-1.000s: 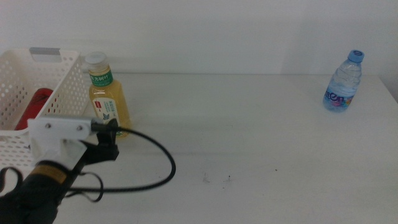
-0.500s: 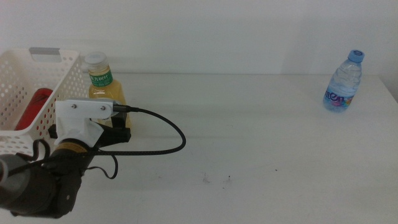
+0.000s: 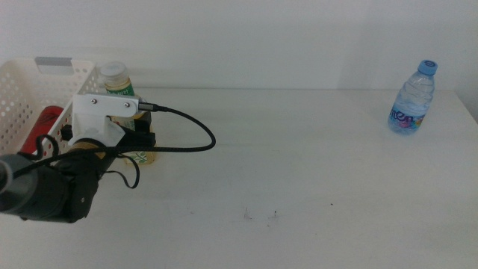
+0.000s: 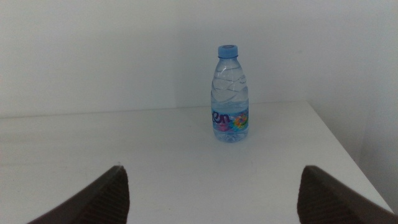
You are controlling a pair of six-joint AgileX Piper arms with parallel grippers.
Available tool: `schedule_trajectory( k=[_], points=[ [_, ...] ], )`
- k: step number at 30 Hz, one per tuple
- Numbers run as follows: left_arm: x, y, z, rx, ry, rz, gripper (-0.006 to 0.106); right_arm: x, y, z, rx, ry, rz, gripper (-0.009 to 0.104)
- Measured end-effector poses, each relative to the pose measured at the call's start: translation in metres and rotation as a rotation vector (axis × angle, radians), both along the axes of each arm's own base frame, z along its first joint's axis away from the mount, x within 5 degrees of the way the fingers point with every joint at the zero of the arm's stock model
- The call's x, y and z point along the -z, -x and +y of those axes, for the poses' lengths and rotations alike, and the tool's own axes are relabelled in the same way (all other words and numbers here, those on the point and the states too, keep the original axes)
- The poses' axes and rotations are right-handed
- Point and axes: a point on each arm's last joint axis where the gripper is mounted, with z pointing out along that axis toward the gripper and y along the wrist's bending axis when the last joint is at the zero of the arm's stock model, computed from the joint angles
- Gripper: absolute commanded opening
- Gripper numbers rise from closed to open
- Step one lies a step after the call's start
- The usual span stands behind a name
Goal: Use arms to grab the bottles and put them into the dustbin to the left of the table.
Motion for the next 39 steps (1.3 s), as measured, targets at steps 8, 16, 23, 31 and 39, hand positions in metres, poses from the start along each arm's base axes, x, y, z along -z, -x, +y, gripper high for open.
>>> schedule_trajectory(
  k=[8, 16, 23, 31, 39],
  points=[
    [0.018, -0.022, -0.003, -0.005, 0.032, 0.006, 0.094, 0.0, 0.0, 0.0, 0.0, 0.0, 0.0, 0.081],
    [0.025, -0.03, -0.006, 0.015, 0.055, -0.039, 0.07, 0.0, 0.0, 0.0, 0.0, 0.0, 0.0, 0.081],
    [0.012, -0.019, -0.008, 0.071, 0.043, 0.016, 0.022, 0.0, 0.0, 0.0, 0.0, 0.0, 0.0, 0.081],
    [-0.063, 0.017, -0.006, 0.083, 0.124, 0.115, -0.002, 0.0, 0.0, 0.0, 0.0, 0.0, 0.0, 0.081],
    [-0.166, 0.044, 0.007, -0.022, 0.084, 0.28, -0.002, 0.0, 0.0, 0.0, 0.0, 0.0, 0.0, 0.081]
  ],
)
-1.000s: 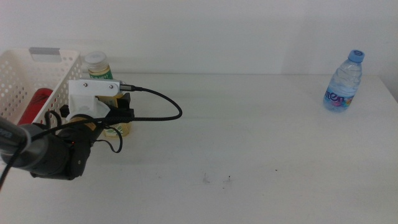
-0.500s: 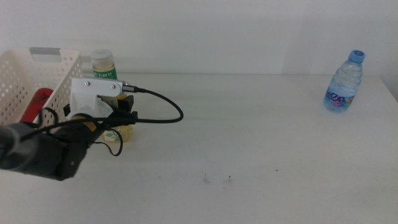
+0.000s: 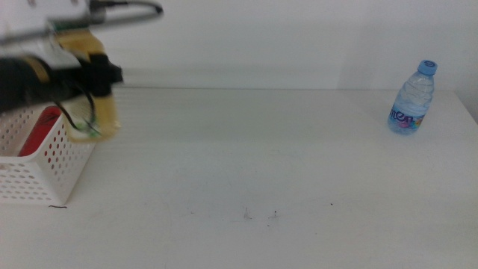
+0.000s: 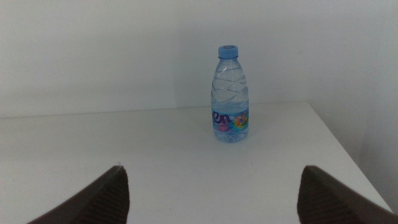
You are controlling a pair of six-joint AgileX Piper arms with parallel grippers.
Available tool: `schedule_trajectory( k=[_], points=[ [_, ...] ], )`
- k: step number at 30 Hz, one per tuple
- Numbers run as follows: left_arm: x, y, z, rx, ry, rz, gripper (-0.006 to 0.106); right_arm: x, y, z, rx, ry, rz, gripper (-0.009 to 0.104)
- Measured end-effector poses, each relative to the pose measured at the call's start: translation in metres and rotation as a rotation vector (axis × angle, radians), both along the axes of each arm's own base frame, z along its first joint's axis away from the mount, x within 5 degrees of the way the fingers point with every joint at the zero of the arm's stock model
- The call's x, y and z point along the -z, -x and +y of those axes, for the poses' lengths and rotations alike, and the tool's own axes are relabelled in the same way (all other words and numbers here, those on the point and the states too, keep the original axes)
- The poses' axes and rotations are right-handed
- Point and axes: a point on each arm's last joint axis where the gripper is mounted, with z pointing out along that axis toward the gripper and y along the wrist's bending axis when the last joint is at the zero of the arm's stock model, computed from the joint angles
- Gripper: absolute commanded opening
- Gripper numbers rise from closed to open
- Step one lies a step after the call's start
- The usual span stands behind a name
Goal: Use arms to grab the bottles and put them into the dustbin to the left of the table.
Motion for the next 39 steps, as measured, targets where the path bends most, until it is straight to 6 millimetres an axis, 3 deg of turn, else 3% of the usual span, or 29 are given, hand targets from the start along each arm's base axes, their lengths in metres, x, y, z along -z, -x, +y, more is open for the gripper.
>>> schedule_trajectory(
  k=[4, 8, 12, 15, 20, 24, 33, 36, 39],
  points=[
    [-0.041, 0.001, 0.005, 0.046, -0.086, 0.085, -0.002, 0.0, 0.0, 0.0, 0.0, 0.0, 0.0, 0.081],
    [-0.068, -0.005, 0.02, 0.137, -0.123, 0.172, -0.002, 0.0, 0.0, 0.0, 0.0, 0.0, 0.0, 0.081],
    [-0.086, -0.021, 0.052, 0.135, -0.168, 0.244, -0.002, 0.0, 0.0, 0.0, 0.0, 0.0, 0.0, 0.081],
    [-0.086, -0.037, 0.081, 0.126, -0.191, 0.331, -0.002, 0.0, 0.0, 0.0, 0.0, 0.0, 0.0, 0.081],
    [-0.074, -0.067, 0.121, 0.11, -0.142, 0.415, -0.002, 0.0, 0.0, 0.0, 0.0, 0.0, 0.0, 0.081],
    [-0.05, -0.091, 0.147, 0.077, -0.088, 0.458, -0.002, 0.0, 0.0, 0.0, 0.0, 0.0, 0.0, 0.081],
    [0.029, -0.125, 0.166, 0.087, -0.023, 0.653, 0.0, 0.0, 0.0, 0.0, 0.0, 0.0, 0.0, 0.081],
    [0.041, -0.129, 0.169, 0.081, -0.023, 0.673, 0.008, 0.0, 0.0, 0.0, 0.0, 0.0, 0.0, 0.081],
    [0.047, -0.132, 0.17, 0.08, -0.019, 0.681, 0.028, 0.0, 0.0, 0.0, 0.0, 0.0, 0.0, 0.081]
  ],
)
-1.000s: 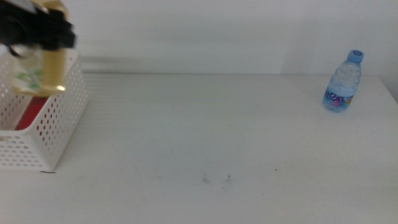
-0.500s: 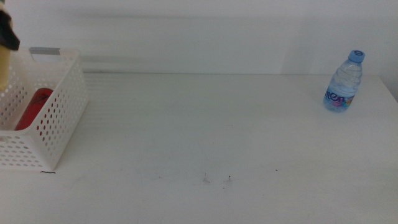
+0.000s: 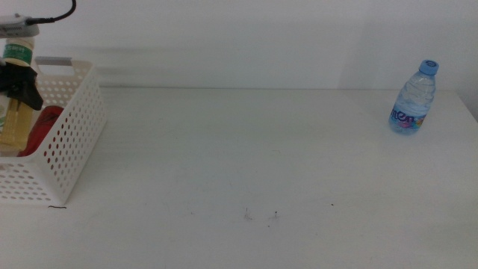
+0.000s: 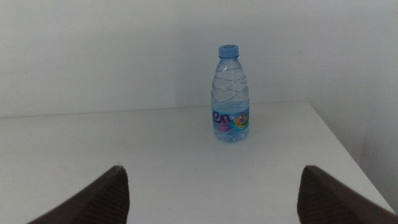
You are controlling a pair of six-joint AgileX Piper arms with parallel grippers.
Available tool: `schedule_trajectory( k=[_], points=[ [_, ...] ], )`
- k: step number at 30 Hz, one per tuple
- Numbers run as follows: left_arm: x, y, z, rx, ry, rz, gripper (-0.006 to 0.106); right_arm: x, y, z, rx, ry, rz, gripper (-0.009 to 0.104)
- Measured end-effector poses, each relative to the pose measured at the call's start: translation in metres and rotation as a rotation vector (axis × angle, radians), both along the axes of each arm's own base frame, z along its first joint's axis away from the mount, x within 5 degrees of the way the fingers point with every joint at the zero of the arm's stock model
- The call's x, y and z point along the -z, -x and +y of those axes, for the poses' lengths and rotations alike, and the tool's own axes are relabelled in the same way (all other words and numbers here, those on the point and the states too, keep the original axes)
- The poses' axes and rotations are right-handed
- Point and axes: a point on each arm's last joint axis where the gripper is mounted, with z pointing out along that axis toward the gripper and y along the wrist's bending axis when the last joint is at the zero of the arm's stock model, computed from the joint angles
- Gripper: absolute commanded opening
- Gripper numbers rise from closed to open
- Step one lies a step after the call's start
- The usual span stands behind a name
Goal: Use arms to grab the bottles and put them into the dustbin to the left of the table.
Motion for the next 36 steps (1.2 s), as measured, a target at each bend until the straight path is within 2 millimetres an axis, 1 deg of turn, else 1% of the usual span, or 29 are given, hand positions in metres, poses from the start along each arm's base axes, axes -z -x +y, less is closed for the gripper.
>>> schedule_trajectory(
  k=[2, 6, 7, 10, 13, 15, 19, 21, 25, 28, 30, 36],
  points=[
    [0.002, -0.001, 0.0, -0.002, -0.001, -0.001, 0.046, 0.0, 0.0, 0.0, 0.0, 0.0, 0.0, 0.081],
    [0.007, -0.005, -0.002, 0.004, -0.002, -0.002, 0.088, 0.0, 0.0, 0.0, 0.0, 0.0, 0.0, 0.081],
    [0.006, -0.005, -0.001, 0.003, -0.004, -0.007, 0.094, 0.0, 0.0, 0.0, 0.0, 0.0, 0.0, 0.081],
    [-0.002, -0.006, -0.004, 0.013, 0.007, -0.046, 0.094, 0.0, 0.0, 0.0, 0.0, 0.0, 0.0, 0.081],
    [-0.017, -0.005, -0.014, 0.038, 0.019, -0.098, 0.094, 0.0, 0.0, 0.0, 0.0, 0.0, 0.0, 0.081],
    [-0.033, -0.002, -0.023, 0.064, 0.011, -0.137, 0.094, 0.0, 0.0, 0.0, 0.0, 0.0, 0.0, 0.081],
    [-0.073, 0.015, -0.053, 0.093, 0.013, -0.233, 0.094, 0.0, 0.0, 0.0, 0.0, 0.0, 0.0, 0.081],
    [-0.091, 0.029, -0.069, 0.098, 0.017, -0.298, 0.094, 0.0, 0.0, 0.0, 0.0, 0.0, 0.0, 0.081],
    [-0.11, 0.059, -0.098, 0.126, 0.024, -0.415, 0.094, 0.0, 0.0, 0.0, 0.0, 0.0, 0.0, 0.081],
    [-0.127, 0.086, -0.122, 0.183, 0.036, -0.519, 0.094, 0.0, 0.0, 0.0, 0.0, 0.0, 0.0, 0.081],
    [-0.134, 0.106, -0.138, 0.237, 0.06, -0.564, 0.094, 0.0, 0.0, 0.0, 0.0, 0.0, 0.0, 0.081],
    [-0.147, 0.16, -0.184, 0.428, 0.093, -0.649, 0.094, 0.0, 0.0, 0.0, 0.0, 0.0, 0.0, 0.081]
  ],
)
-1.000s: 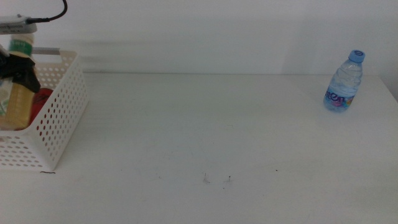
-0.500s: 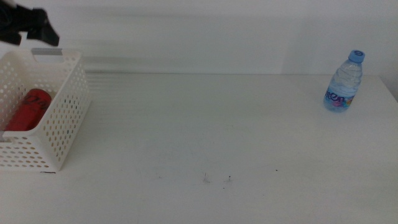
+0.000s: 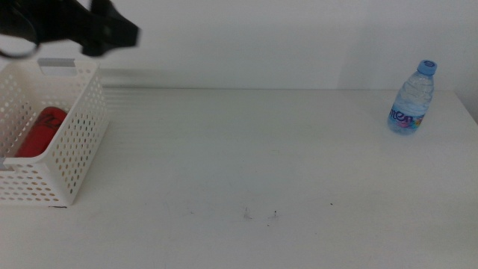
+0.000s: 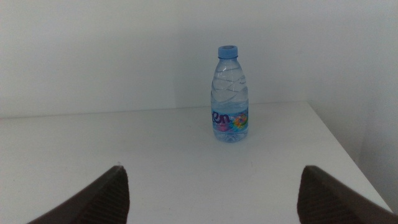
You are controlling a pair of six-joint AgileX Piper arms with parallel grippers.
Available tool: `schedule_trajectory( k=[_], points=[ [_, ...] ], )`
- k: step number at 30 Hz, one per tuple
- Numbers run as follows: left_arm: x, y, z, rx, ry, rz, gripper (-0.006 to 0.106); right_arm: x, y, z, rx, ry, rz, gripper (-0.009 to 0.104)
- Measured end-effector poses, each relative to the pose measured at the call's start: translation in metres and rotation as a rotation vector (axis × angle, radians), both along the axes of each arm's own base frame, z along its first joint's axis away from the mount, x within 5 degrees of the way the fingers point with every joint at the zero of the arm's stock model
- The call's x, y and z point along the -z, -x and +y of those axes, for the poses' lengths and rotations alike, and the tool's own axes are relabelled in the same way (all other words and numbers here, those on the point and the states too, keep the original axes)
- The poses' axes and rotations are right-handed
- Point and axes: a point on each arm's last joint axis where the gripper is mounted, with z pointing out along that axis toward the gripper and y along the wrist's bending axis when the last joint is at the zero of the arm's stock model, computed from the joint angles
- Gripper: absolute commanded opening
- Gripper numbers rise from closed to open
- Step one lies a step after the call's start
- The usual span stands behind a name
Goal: Use arms to grab the bottles and put them into the dustbin to the left of the table.
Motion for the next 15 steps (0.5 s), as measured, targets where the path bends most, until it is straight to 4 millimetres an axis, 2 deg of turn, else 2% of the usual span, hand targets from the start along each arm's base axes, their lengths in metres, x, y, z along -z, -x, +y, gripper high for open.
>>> schedule_trajectory(
  k=[3, 9, 12, 15],
  points=[
    [0.001, 0.027, -0.021, 0.043, 0.008, -0.048, 0.094, 0.0, 0.0, 0.0, 0.0, 0.0, 0.0, 0.081],
    [0.019, 0.083, -0.045, 0.086, 0.022, -0.101, 0.094, 0.0, 0.0, 0.0, 0.0, 0.0, 0.0, 0.081],
    [0.014, 0.117, -0.043, 0.14, 0.061, -0.155, 0.094, 0.0, 0.0, 0.0, 0.0, 0.0, 0.0, 0.081],
    [0.0, 0.15, -0.031, 0.184, 0.11, -0.228, 0.094, 0.0, 0.0, 0.0, 0.0, 0.0, 0.0, 0.081]
  ],
)
